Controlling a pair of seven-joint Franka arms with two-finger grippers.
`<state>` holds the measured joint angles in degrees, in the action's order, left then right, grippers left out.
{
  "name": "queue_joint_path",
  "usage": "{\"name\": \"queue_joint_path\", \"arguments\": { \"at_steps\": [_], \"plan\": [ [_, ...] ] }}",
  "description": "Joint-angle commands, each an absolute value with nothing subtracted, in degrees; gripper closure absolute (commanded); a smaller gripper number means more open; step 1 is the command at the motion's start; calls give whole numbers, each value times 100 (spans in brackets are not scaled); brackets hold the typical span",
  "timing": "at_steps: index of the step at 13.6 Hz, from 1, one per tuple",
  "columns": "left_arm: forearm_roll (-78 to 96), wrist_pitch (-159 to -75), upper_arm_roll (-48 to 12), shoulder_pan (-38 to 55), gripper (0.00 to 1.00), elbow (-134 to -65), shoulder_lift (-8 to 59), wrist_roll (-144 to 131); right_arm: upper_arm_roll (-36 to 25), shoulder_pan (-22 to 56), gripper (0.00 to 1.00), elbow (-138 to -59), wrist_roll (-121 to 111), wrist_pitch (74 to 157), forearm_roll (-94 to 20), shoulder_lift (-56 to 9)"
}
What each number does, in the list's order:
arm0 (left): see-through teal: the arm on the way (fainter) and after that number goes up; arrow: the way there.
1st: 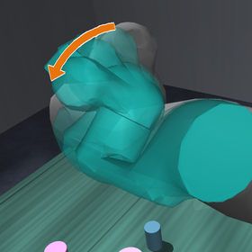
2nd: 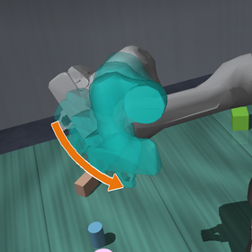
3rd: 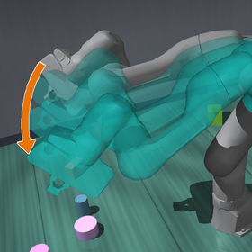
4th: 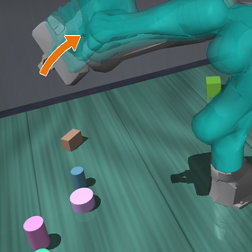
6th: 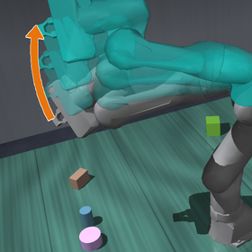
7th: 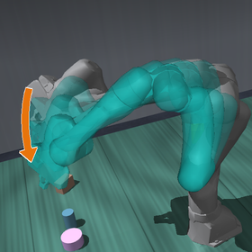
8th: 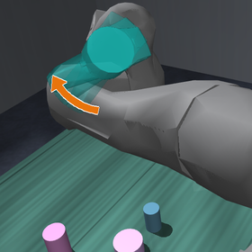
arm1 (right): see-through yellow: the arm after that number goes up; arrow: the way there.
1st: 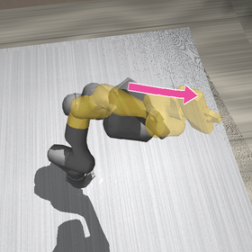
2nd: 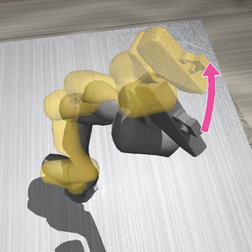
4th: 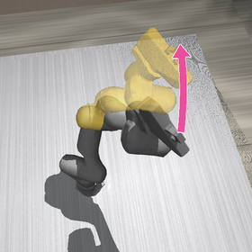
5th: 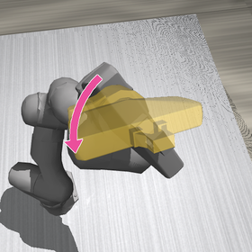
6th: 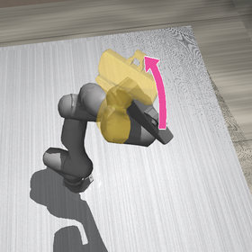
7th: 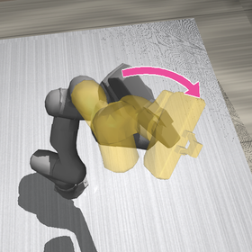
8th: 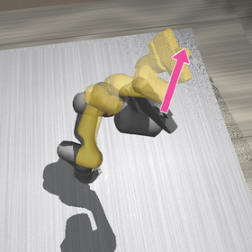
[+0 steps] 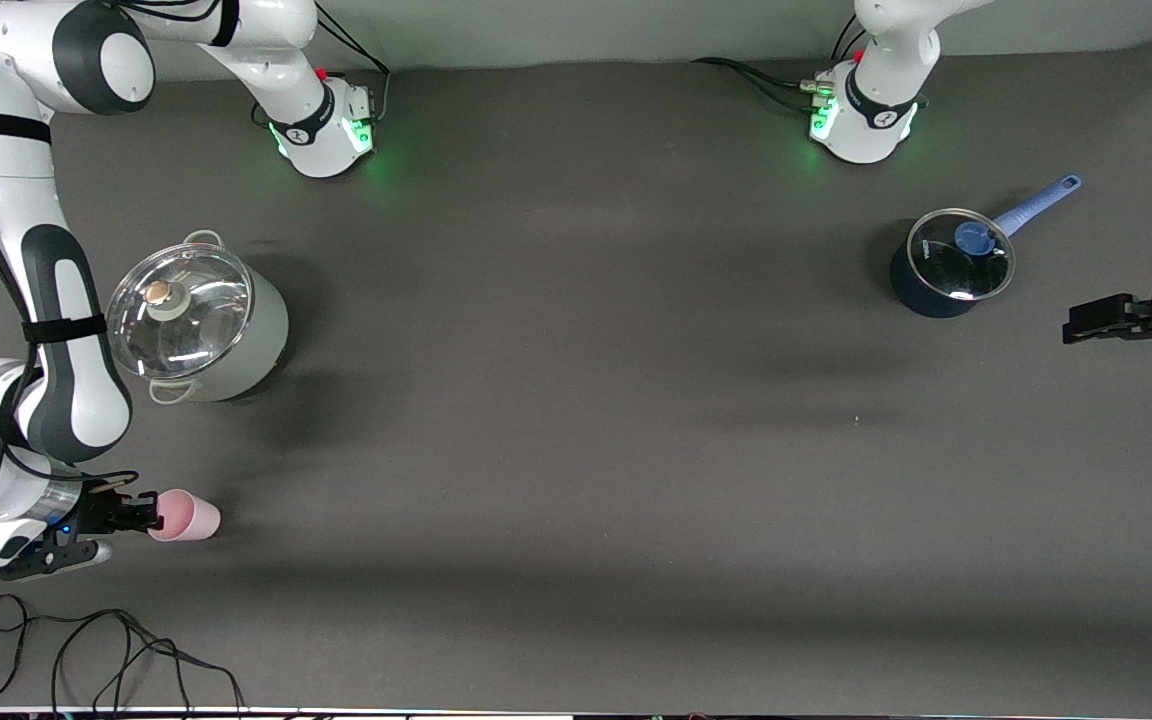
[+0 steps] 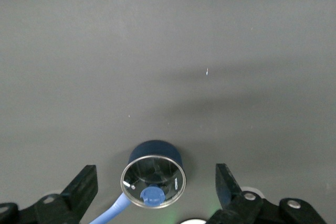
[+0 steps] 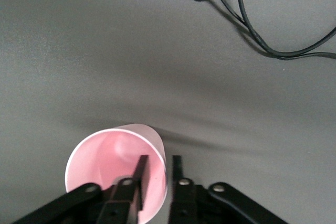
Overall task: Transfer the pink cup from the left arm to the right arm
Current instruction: 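Lower the cup with the right gripper while the left gripper returns, then open the right gripper and release the cup on the table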
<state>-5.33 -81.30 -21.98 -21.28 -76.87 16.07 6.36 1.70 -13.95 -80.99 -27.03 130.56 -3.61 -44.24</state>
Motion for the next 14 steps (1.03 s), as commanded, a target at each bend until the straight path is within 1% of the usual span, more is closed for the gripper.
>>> {"name": "queue_joint_path", "arguments": {
  "at_steps": [1,3,5,6,7,8,9,10,11,12,14],
  "plan": [
    [-483,-7946,-2188,-2048,0,-7708,1573,809,123,-1415,2,-8130,-2637,13078,-308,-4316],
    [-501,-7840,-2215,-1908,0,-7778,1547,782,62,-1389,1,-8121,-2637,12912,-299,-4228],
    [-492,-7857,-2224,-1960,0,-7918,1495,791,9,-1371,1,-8121,-2637,12640,-238,-4088],
    [-492,-7910,-2206,-1960,0,-8041,1407,791,-35,-1336,1,-8121,-2619,12421,-89,-3913],
    [-492,-7988,-2171,-1890,0,-8260,1241,791,-53,-1275,1,-8138,-2558,12080,34,-3685],
    [-492,-8242,-2145,-1872,0,-8636,943,791,-53,-1240,1,-8130,-2532,11711,96,-3422],
    [-492,-8540,-1988,-1715,0,-9083,671,791,-61,-1204,1,-8156,-2470,11307,105,-3106],
    [-492,-8865,-1682,-1401,0,-9523,398,791,-62,-1204,1,-8148,-2331,10946,114,-2850],
    [-483,-9068,-1418,-1128,0,-9754,248,774,-53,-1187,0,-8156,-2059,10699,106,-2595],
    [-483,-9140,-1163,-812,0,-9791,211,730,-53,-1091,0,-8165,-1709,10487,105,-2358],
    [-475,-9367,-461,-39,0,-9721,220,668,-44,-976,0,-8174,-1206,10135,105,-2014]
  ]
}}
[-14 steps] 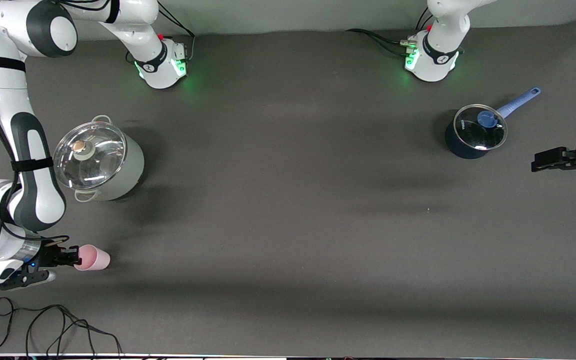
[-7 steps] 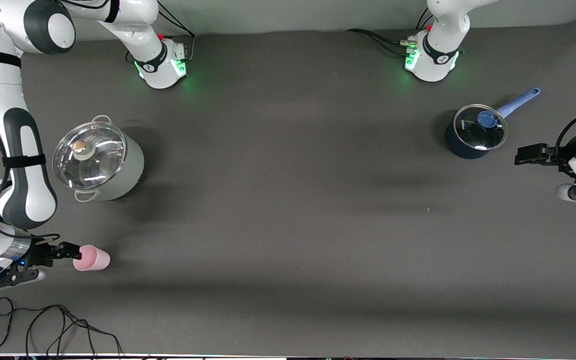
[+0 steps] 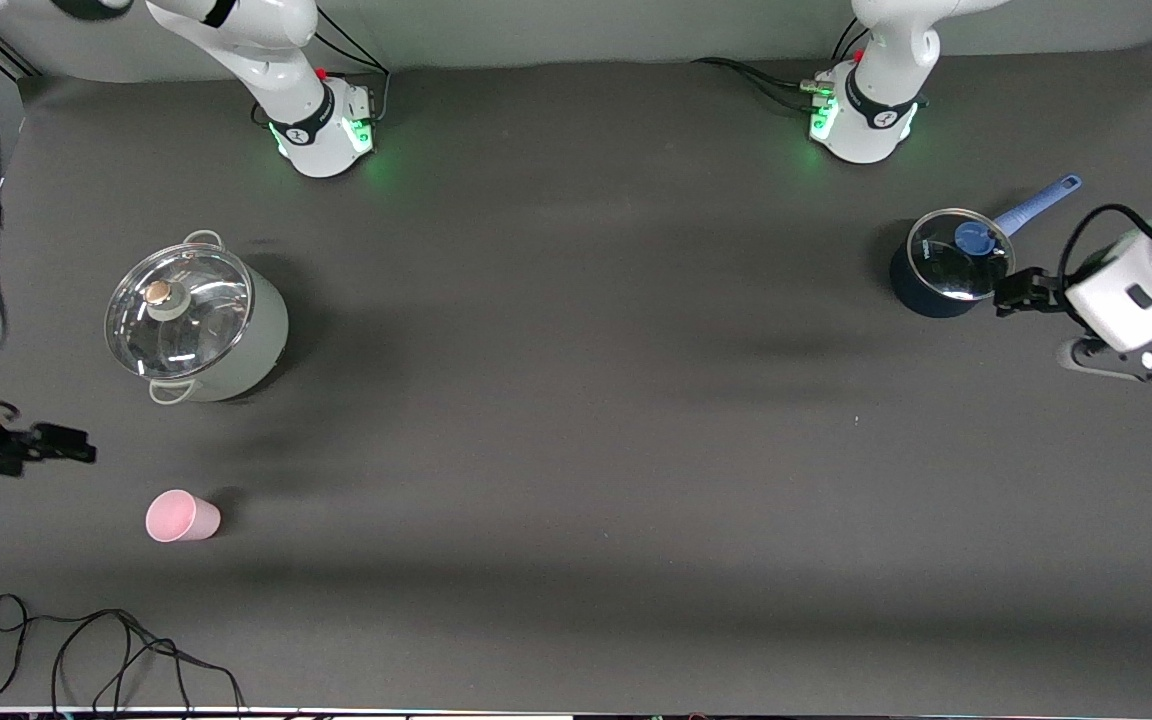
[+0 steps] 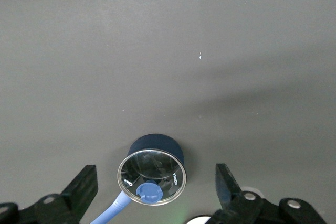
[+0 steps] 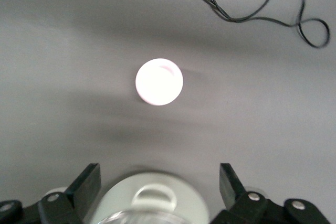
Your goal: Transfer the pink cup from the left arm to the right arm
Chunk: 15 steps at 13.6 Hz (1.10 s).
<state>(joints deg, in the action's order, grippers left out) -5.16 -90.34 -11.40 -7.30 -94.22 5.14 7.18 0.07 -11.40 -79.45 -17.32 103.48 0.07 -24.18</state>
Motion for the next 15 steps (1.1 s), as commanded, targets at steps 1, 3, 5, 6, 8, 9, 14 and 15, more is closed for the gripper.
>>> {"name": "queue_joint_path", "arguments": {
  "at_steps": [1,3,5,6,8,9,14,15],
  "plan": [
    [-466,-9508,-344,87,0,-9599,255,651,-44,-915,0,-8200,-1108,9986,105,-1856],
    [-335,-9527,-334,97,0,-9082,534,703,-44,-870,0,-8506,-776,9905,62,-1418],
    [-264,-9422,-308,149,0,-8641,773,738,-35,-792,0,-8761,-423,9870,35,-1039],
    [-264,-9413,-290,289,0,-8666,773,669,-35,-652,0,-8928,-291,9879,35,-863],
    [-264,-9247,-281,351,0,-8745,773,554,-44,-441,0,-9192,43,9879,44,-599],
    [-264,-9237,-281,308,0,-8745,791,528,-44,-335,0,-9263,122,9870,53,-502],
    [-220,-9193,-290,158,0,-8745,826,606,-53,-343,0,-9141,229,9581,44,-256],
    [-194,-9176,-290,167,0,-8745,826,589,-61,-343,0,-9149,237,9519,44,-185]
  ]
}}
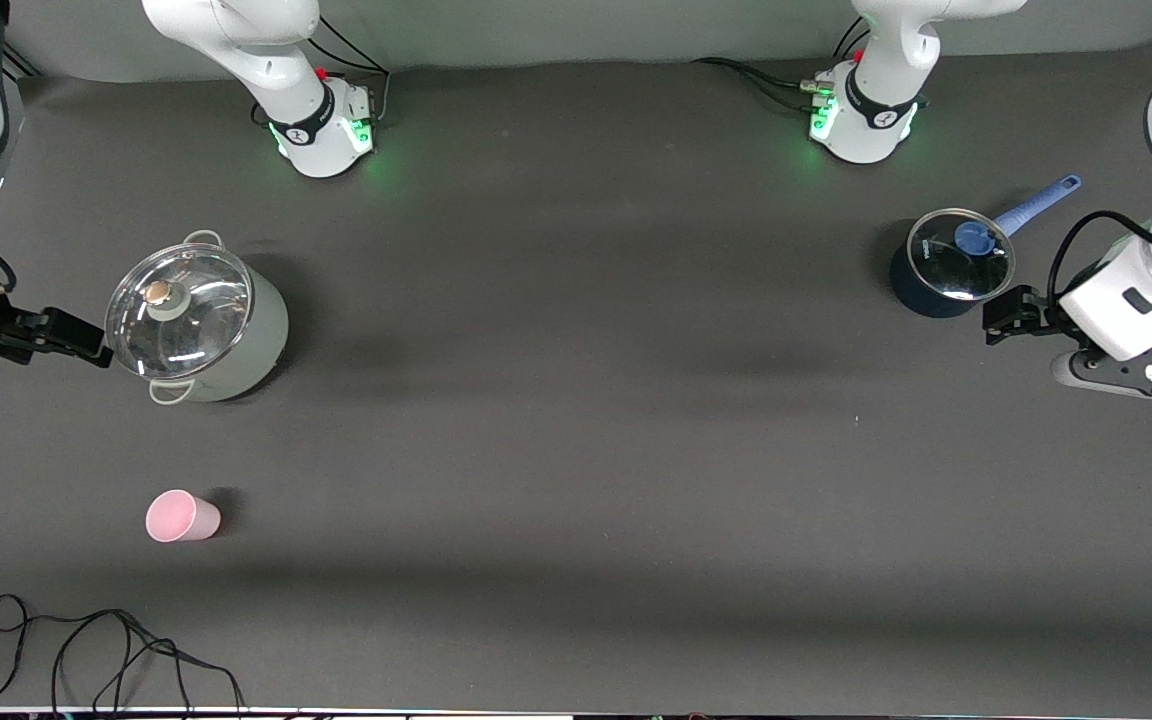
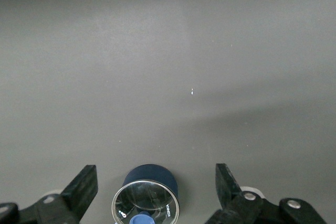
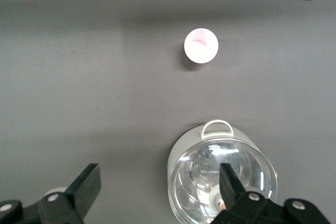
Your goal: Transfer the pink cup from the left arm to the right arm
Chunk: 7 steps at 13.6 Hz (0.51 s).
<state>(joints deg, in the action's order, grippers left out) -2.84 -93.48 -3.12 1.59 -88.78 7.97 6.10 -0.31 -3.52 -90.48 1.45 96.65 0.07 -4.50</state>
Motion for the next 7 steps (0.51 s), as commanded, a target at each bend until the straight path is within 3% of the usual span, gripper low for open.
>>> {"name": "queue_joint_path", "arguments": {
  "at_steps": [1,7],
  "plan": [
    [-193,-9158,-290,167,0,-8745,826,563,-62,-343,0,-9167,255,9466,44,-150],
    [-193,-9123,-290,114,0,-8719,844,650,-88,-334,0,-9334,-305,9387,35,-115]
  ]
}}
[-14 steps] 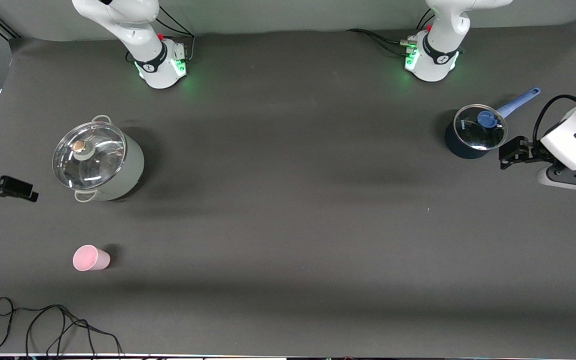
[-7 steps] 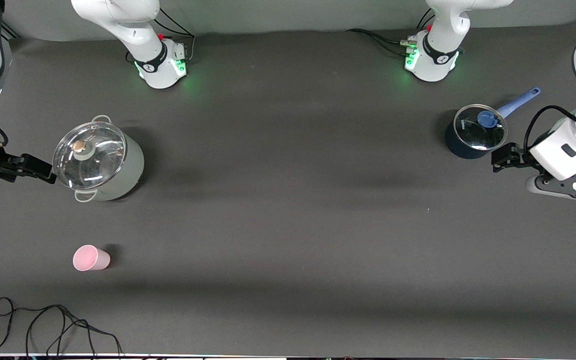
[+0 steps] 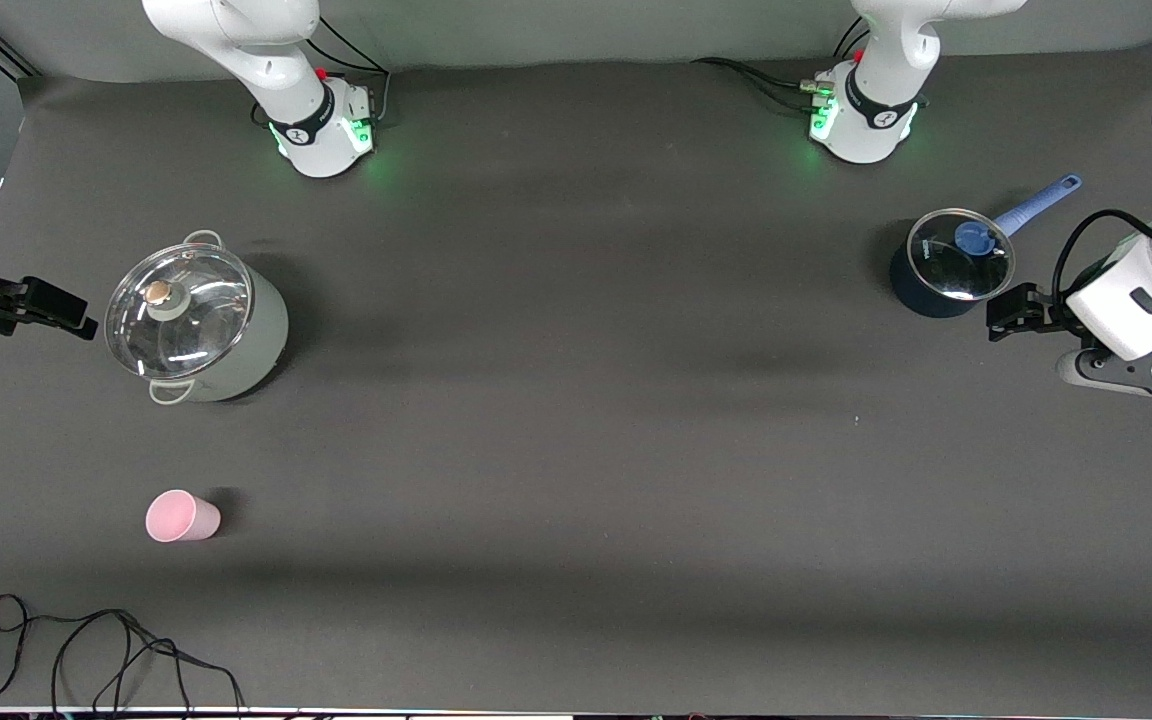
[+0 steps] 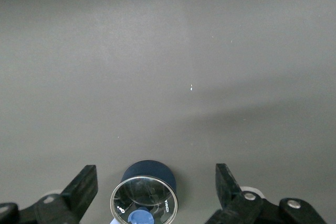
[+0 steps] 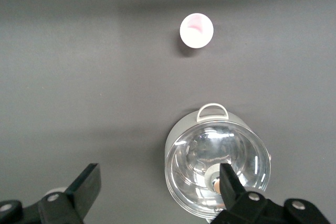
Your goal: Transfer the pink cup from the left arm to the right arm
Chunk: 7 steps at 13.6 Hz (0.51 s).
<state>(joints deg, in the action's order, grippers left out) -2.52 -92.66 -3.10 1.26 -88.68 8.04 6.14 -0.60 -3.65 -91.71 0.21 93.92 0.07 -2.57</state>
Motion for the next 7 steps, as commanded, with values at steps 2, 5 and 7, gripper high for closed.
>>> {"name": "queue_joint_path", "arguments": {
  "at_steps": [2,5,7],
  "plan": [
    [-193,-9123,-273,97,0,-8710,844,650,-88,-334,0,-9413,-343,9352,35,-18],
    [-185,-9088,-290,0,0,-8719,853,659,-79,-299,0,-9404,-212,9352,26,-18],
    [-185,-9062,-290,17,0,-8745,853,642,-79,-299,0,-9404,78,9352,26,0]
  ]
}}
